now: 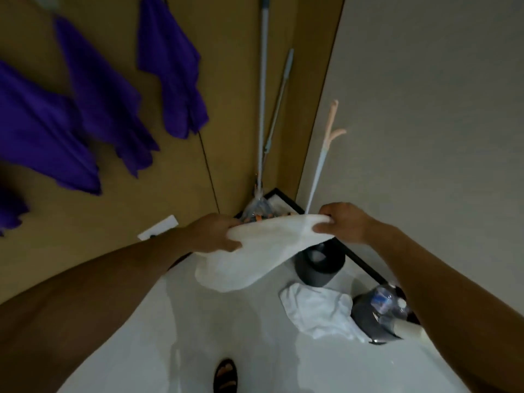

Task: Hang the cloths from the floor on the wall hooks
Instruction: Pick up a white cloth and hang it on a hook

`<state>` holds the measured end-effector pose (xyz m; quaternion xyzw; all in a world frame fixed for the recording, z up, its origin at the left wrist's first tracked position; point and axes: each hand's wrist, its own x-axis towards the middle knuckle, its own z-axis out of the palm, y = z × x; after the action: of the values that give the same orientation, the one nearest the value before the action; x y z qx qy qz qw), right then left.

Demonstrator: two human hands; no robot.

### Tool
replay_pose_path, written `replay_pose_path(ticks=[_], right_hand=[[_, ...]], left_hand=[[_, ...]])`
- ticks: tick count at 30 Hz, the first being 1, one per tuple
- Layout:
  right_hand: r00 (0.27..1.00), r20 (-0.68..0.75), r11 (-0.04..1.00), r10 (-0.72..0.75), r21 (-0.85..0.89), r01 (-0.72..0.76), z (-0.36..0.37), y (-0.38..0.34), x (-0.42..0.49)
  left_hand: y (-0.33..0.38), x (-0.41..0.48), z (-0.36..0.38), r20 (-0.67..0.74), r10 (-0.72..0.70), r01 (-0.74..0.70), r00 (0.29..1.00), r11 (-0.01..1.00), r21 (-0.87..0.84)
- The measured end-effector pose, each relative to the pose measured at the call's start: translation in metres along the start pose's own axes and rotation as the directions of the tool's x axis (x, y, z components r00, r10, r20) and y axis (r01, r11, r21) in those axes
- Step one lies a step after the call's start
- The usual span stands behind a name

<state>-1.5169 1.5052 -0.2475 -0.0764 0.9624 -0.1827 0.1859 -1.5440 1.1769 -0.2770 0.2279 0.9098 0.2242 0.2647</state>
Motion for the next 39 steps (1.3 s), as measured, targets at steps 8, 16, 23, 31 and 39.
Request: replay_pose_path(ticks=[8,16,23,31,39], right_hand=[[0.956,-0.289,0.998,-0.056,-0.055,0.041,-0.068,-0.072,0.017],[0.947,-0.277,0.986,-0.166,-0.076,0.150,-0.086,-0.155,0.011],[0.962,-0.267,0.785,-0.058,0.584,0.209,-0.064,-0.225,-0.007],[0.854,-0.490,0.811,-0.171,0.422,0.405,-0.046,-0.334,-0.050],[0.818,-0.554,0.762,-0.157,0.460,0.457,0.014,-0.441,-0.078]], left_hand=[[-0.007,-0.143,-0.104,-0.350,-0.312,0.403,0.883,0.887,0.225],[0.000,-0.267,-0.120,-0.460,-0.649,0.672,0.605,0.727,-0.140],[-0.021,-0.358,-0.101,-0.643,-0.678,0.593,0.357,0.696,-0.405],[-0.041,-0.454,-0.104,-0.698,-0.694,0.156,0.177,0.720,-0.676],[-0.091,-0.571,-0.086,-0.604,-0.771,0.409,0.201,0.626,-0.663]])
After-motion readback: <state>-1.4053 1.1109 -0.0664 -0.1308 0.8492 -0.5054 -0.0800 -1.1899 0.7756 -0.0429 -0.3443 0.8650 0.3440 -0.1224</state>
